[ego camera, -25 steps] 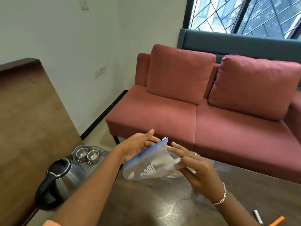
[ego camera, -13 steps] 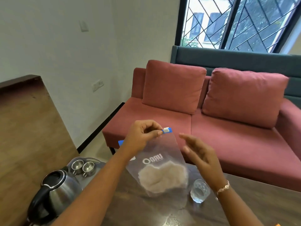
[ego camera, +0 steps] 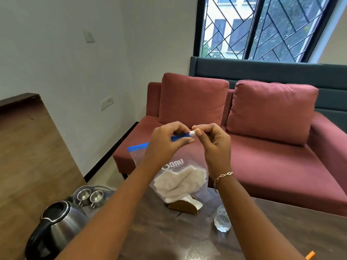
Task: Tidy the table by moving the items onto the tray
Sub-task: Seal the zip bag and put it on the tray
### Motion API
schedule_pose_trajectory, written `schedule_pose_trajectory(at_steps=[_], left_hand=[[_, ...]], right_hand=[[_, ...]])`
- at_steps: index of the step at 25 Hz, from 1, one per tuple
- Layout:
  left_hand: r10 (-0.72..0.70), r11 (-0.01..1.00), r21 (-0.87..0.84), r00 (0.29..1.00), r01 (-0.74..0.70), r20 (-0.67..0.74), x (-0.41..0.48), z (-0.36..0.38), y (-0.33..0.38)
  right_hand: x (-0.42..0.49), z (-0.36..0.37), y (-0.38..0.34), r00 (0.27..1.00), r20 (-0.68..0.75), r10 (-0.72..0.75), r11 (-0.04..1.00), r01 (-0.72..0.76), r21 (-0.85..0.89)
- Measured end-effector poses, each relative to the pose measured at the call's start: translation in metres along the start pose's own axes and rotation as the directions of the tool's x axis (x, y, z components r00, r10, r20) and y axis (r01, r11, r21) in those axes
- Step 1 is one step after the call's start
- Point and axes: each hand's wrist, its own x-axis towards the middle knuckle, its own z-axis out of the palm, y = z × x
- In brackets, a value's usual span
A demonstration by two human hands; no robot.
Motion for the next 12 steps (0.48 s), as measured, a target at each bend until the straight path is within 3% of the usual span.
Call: schedule_pose_trajectory(at_steps=[5,12], left_hand=[[0.041,0.997,0.064,0.997,-0.037,-0.061,0.012,0.004,0.014],[0.138,0.956,0.262,0.990,-0.133,-0.002,0.026,-0.002,0.017]], right_hand=[[0.006,0.009,-0.004,0.998,-0.063,-0.024,0.998,0.020,-0.061],[0.008,0.013,-0.009,0.982,-0.152,-0.113,0.976,0.081,-0.201]])
